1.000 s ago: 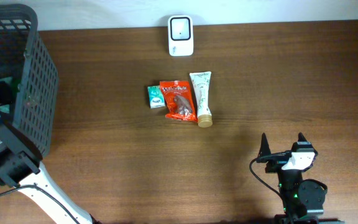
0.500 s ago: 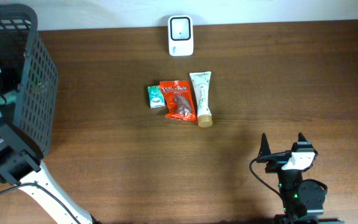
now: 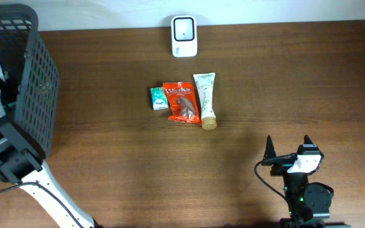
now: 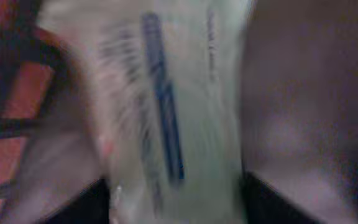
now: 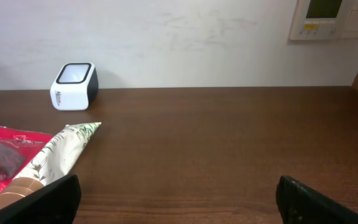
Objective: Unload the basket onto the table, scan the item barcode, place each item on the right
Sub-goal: 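Reach the left gripper into the basket and grasp the light-blue wipes pack, then place the wipes pack on the table left of the teal pack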
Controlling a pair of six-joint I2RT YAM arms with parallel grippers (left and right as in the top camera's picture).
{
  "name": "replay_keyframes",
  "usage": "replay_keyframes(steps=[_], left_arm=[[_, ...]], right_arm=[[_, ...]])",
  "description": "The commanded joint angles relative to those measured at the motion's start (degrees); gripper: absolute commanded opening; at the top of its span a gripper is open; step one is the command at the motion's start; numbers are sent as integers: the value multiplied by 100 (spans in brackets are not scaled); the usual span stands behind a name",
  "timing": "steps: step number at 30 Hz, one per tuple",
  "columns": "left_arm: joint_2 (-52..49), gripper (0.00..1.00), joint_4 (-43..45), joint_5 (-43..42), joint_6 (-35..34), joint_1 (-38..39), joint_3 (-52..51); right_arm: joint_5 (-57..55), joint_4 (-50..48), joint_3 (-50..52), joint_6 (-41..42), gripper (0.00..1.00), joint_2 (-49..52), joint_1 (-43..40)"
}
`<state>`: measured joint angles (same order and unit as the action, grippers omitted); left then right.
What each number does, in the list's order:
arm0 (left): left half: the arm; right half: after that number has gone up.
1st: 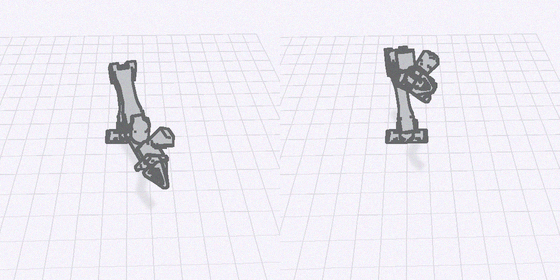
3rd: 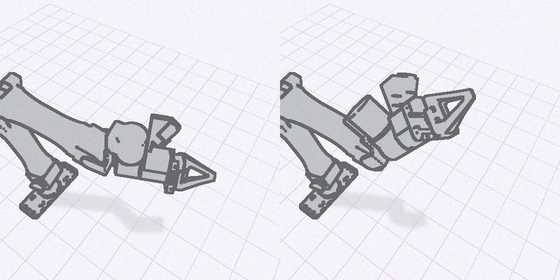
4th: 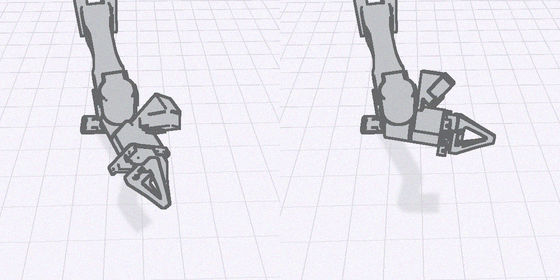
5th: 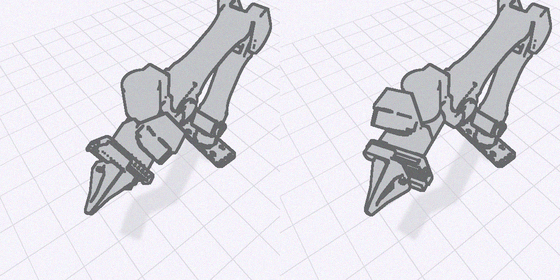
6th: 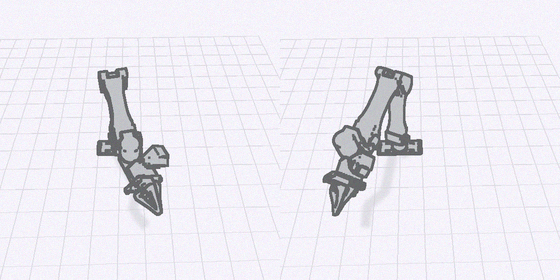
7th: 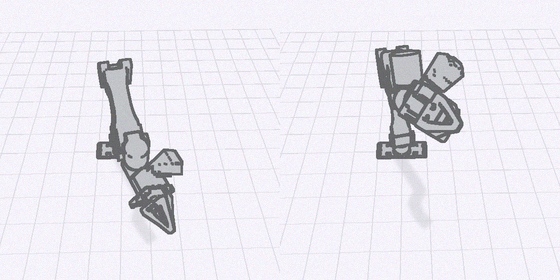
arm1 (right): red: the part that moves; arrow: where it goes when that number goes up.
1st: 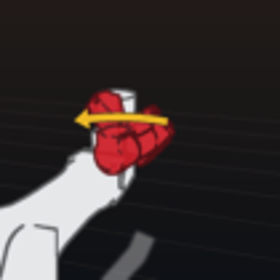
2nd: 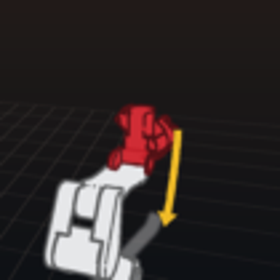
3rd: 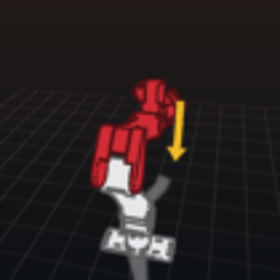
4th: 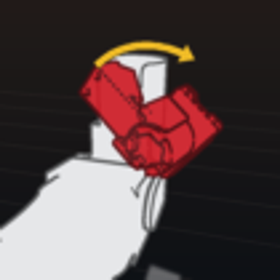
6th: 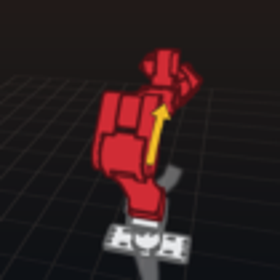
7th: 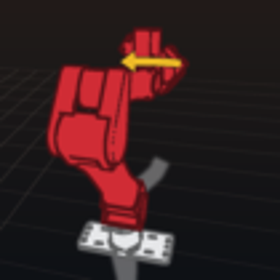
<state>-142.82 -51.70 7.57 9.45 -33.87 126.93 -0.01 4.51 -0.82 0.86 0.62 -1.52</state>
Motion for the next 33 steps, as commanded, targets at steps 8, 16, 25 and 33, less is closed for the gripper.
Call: replay_keyframes(steps=[8,16,25,33], left_arm=[[798,0,-535,173,-791,0,74],[2916,0,-1049,-1958,-1169,0,74],[4214,0,-1899,-5768,-2063,1182,72],[4011,0,-2763,-1069,-1790,4107,-1032]], right_arm=[[-26,15,50,-22,99,-42,-39],[-26,15,50,-22,98,-42,-39],[-26,15,50,-22,98,-42,-39],[-26,15,50,-22,99,-42,-39]])
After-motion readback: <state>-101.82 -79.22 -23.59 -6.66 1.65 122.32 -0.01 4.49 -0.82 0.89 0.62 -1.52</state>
